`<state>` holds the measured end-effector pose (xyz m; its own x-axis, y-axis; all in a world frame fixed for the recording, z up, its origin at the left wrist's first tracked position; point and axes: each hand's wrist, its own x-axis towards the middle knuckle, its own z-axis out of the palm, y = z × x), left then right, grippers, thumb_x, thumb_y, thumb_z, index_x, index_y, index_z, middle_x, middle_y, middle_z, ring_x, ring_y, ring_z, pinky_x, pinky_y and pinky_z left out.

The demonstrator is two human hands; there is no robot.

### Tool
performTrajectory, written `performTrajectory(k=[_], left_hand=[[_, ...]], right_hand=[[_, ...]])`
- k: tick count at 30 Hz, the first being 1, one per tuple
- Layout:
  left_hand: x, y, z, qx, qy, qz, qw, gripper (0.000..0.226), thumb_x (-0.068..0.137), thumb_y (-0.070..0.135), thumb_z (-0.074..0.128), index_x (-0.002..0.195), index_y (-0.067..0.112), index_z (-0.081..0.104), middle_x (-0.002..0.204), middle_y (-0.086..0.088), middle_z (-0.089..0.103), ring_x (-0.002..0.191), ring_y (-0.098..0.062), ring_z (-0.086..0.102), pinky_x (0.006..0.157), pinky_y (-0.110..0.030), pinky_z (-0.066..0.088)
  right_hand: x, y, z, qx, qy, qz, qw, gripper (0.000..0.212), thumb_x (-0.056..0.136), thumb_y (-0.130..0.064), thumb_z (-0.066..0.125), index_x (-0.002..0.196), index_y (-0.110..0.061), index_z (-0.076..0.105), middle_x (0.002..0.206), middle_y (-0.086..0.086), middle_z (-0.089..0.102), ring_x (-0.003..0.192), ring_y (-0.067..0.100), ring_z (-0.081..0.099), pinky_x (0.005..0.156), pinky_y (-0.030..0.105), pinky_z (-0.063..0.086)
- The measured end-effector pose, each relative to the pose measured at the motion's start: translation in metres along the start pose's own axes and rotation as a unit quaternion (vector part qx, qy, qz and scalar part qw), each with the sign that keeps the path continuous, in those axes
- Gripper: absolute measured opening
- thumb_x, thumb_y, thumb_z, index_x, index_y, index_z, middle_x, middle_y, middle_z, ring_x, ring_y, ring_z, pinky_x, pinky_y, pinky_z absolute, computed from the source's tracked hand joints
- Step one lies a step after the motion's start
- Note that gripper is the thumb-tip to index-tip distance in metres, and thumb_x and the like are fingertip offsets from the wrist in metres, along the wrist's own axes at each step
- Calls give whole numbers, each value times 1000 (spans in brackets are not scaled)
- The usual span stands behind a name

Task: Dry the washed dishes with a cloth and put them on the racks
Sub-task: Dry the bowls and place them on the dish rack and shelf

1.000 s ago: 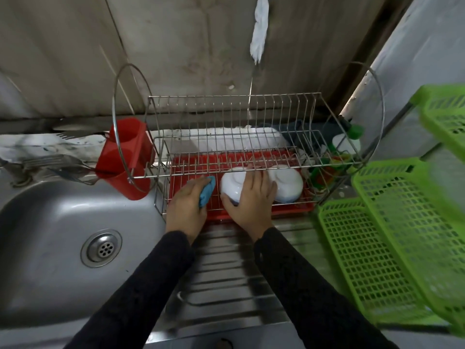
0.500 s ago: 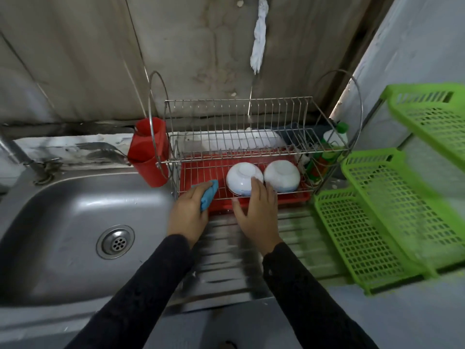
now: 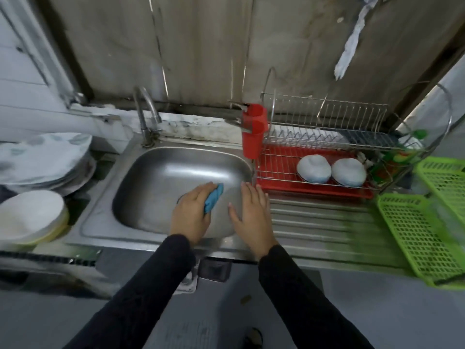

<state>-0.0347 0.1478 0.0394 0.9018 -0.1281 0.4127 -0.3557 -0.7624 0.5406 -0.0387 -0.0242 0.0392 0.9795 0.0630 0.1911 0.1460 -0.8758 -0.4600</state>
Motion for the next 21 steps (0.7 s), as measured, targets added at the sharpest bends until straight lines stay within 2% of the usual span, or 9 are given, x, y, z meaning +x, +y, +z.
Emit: performTrajectory(k=[3, 8, 11, 15, 21], left_hand=[[-30, -31, -35, 26, 4, -48, 998, 59, 77, -5, 63, 133, 13, 58, 134, -7, 60, 113, -28, 59, 98, -39, 49], [-73, -74, -92, 56, 18, -100, 993, 59, 74, -6, 65, 131, 12, 59, 131, -8, 61, 111, -31, 59, 98, -41, 48], [-96, -103, -125, 63, 41, -136, 988, 60, 74, -7, 66, 131, 11, 59, 133, -10, 60, 116, -33, 58, 102, -42, 47], [-118, -132, -160, 69, 63, -176, 980, 58, 73, -6, 64, 128, 13, 59, 124, -10, 63, 104, -31, 60, 87, -33, 46], [-133, -178, -196, 79, 108, -256, 957, 56, 76, -3, 62, 127, 18, 59, 120, -6, 65, 100, -30, 61, 81, -36, 48]], right_hand=[[-12, -47, 22, -8, -19, -25, 999, 66, 104, -45, 42, 157, -12, 24, 164, 6, 27, 153, 27, 13, 126, 45, 8], [-27, -113, 58, 19, -40, -63, 997, 62, 102, -42, 48, 154, -11, 32, 160, 6, 33, 152, 28, 17, 126, 42, 9], [-30, -149, 79, 14, -56, -97, 994, 60, 102, -41, 48, 152, -9, 36, 157, 9, 38, 149, 31, 22, 123, 41, 11], [-31, -191, 104, 33, -84, -122, 988, 63, 102, -41, 48, 154, -10, 32, 158, 7, 36, 151, 30, 19, 125, 44, 14], [-8, -246, 141, 33, -112, -178, 977, 62, 104, -41, 44, 156, -12, 29, 161, 5, 32, 153, 26, 14, 126, 43, 12]])
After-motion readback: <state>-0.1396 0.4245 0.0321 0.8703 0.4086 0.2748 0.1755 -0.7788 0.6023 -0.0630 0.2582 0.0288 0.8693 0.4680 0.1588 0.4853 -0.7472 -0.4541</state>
